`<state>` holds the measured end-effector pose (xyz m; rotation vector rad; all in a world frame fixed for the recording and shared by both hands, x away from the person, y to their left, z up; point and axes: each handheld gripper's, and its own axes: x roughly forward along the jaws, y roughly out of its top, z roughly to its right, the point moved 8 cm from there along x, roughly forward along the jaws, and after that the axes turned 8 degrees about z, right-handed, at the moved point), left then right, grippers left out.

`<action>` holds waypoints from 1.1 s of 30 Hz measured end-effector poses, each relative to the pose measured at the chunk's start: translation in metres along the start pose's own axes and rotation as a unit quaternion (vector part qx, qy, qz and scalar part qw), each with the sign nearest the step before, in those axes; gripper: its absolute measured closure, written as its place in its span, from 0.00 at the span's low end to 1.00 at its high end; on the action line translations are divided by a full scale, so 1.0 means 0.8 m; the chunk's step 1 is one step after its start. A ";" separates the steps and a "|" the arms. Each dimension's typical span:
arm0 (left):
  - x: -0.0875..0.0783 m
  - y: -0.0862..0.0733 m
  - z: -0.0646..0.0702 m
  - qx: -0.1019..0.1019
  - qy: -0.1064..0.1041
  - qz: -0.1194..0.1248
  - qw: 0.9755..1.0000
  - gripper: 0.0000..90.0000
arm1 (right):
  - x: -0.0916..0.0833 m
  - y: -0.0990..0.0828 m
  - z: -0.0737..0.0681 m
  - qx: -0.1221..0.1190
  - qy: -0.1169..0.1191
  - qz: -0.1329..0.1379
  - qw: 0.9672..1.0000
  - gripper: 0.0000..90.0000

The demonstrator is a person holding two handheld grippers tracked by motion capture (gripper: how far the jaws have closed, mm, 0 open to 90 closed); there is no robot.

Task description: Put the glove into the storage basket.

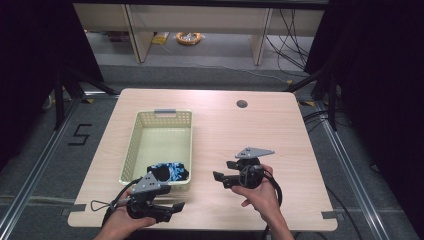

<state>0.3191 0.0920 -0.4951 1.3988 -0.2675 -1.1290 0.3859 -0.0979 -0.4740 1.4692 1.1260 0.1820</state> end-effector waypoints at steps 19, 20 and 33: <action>0.009 -0.037 -0.002 0.011 0.004 -0.019 1.000 0.29 | -0.017 -0.056 0.015 0.012 0.004 -0.001 1.000 0.37; 0.008 -0.041 -0.003 0.011 0.004 -0.025 1.000 0.29 | -0.017 -0.059 0.014 0.018 0.007 0.000 1.000 0.37; 0.009 -0.068 -0.005 0.010 0.010 -0.021 1.000 0.28 | -0.028 -0.088 0.011 0.003 0.005 -0.006 1.000 0.36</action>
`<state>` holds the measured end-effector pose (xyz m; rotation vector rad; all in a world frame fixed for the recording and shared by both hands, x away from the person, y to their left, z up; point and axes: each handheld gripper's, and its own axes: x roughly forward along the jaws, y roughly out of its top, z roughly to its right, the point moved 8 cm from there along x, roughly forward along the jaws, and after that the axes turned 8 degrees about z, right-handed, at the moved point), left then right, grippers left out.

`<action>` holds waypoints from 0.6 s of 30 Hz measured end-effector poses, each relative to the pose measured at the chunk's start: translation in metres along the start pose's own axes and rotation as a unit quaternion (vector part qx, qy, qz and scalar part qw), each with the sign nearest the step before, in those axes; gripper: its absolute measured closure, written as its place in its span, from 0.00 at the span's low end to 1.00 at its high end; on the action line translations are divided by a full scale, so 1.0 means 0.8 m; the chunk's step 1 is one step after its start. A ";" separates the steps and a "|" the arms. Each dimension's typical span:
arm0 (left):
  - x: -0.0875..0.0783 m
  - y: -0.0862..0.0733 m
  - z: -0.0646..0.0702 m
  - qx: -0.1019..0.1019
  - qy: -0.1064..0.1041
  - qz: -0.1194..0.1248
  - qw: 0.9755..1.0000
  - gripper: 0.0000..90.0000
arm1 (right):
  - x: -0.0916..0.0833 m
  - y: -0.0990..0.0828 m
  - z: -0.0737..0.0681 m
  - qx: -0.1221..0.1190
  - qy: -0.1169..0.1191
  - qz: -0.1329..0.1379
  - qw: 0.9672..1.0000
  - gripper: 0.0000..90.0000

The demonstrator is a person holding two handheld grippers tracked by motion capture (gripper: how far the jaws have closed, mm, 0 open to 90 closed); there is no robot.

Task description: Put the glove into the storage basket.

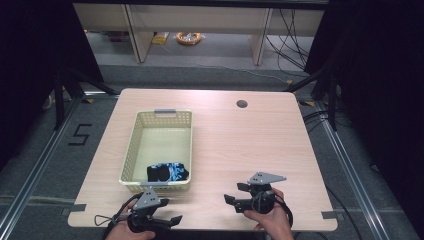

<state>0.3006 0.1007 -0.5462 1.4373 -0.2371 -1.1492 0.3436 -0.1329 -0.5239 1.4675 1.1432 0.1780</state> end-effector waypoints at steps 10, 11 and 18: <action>0.000 -0.013 0.009 0.009 -0.001 -0.004 1.000 0.27 | -0.009 -0.025 -0.016 0.027 0.005 -0.002 1.000 0.27; -0.001 -0.014 0.009 0.009 -0.002 -0.006 1.000 0.27 | -0.009 -0.027 -0.013 0.004 0.004 -0.001 1.000 0.27; 0.002 -0.016 0.008 0.009 0.007 -0.006 1.000 0.27 | -0.009 -0.045 -0.018 0.006 -0.003 -0.028 1.000 0.26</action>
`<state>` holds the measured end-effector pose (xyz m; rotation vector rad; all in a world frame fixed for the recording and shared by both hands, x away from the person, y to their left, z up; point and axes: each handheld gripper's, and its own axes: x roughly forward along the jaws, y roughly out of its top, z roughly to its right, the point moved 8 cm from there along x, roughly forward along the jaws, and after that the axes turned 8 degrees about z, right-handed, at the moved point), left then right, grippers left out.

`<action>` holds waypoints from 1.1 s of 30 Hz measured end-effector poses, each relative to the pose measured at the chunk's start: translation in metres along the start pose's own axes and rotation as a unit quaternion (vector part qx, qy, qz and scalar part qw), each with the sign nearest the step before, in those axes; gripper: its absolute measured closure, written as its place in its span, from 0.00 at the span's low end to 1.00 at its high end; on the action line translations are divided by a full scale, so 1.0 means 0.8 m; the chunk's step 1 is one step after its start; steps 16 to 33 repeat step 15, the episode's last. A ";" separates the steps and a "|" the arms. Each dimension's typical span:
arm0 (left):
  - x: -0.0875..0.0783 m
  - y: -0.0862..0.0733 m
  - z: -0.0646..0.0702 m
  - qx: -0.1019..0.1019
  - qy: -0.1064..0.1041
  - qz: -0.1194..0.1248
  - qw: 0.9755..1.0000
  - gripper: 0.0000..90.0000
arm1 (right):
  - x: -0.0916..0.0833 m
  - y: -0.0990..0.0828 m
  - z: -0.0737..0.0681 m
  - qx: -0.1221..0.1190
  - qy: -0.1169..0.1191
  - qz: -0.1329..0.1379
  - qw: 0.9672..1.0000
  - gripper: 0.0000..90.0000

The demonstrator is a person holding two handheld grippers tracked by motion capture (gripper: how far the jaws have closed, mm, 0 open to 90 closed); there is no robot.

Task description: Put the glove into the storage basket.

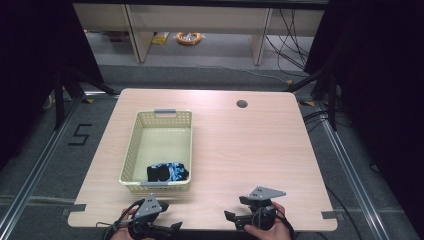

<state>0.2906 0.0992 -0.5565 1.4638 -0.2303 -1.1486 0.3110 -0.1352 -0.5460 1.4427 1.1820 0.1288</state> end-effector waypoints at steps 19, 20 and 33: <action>-0.001 -0.003 -0.004 0.007 0.004 -0.014 1.000 0.27 | 0.001 -0.004 0.004 0.000 -0.010 -0.008 1.000 0.26; -0.001 -0.003 -0.004 0.007 0.004 -0.014 1.000 0.27 | 0.001 -0.004 0.004 0.000 -0.010 -0.008 1.000 0.26; -0.001 -0.003 -0.004 0.007 0.004 -0.014 1.000 0.27 | 0.001 -0.004 0.004 0.000 -0.010 -0.008 1.000 0.26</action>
